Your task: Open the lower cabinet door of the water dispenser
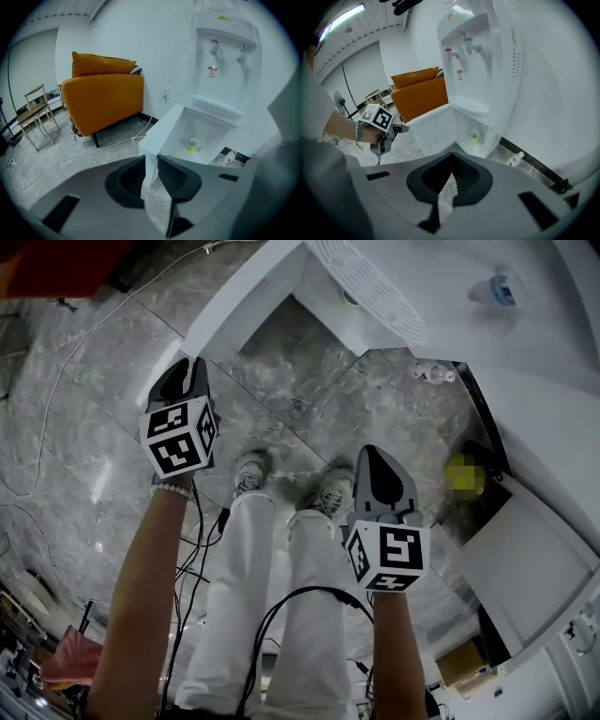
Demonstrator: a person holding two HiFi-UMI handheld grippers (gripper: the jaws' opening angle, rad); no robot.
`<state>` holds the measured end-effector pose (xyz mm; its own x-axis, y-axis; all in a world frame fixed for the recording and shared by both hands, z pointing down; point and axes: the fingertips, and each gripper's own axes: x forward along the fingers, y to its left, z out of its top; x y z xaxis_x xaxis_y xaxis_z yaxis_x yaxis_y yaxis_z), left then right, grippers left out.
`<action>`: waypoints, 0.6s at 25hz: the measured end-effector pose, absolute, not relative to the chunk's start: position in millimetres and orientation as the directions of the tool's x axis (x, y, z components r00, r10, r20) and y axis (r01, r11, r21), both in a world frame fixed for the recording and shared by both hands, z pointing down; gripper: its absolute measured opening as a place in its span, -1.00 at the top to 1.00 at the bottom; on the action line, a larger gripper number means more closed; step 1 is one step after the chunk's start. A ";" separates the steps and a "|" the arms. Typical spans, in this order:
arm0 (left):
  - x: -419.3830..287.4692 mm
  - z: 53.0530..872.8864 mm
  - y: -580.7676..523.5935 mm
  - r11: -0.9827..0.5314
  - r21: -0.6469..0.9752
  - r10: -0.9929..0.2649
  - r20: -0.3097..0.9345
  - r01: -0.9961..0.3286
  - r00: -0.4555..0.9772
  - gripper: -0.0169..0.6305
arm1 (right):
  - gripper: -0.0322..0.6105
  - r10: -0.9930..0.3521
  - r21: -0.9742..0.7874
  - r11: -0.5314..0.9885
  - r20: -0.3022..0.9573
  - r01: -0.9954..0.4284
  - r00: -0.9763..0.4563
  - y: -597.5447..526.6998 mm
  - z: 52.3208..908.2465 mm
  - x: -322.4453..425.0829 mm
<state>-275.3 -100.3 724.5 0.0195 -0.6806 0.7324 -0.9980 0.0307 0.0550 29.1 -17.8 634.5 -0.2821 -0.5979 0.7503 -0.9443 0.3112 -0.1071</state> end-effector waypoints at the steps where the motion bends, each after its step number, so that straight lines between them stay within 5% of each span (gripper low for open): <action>1: -281.3 724.7 -104.7 0.039 0.052 -0.684 0.730 -0.998 0.011 0.67 | 0.89 -0.596 -0.105 0.313 0.752 -0.944 -0.281 -18.6 635.2 27.9; 15: -319.6 718.3 -137.3 0.080 0.014 -0.704 0.709 -0.997 -0.047 0.82 | 0.89 -0.588 -0.087 0.312 0.765 -0.946 -0.264 -28.6 641.7 22.9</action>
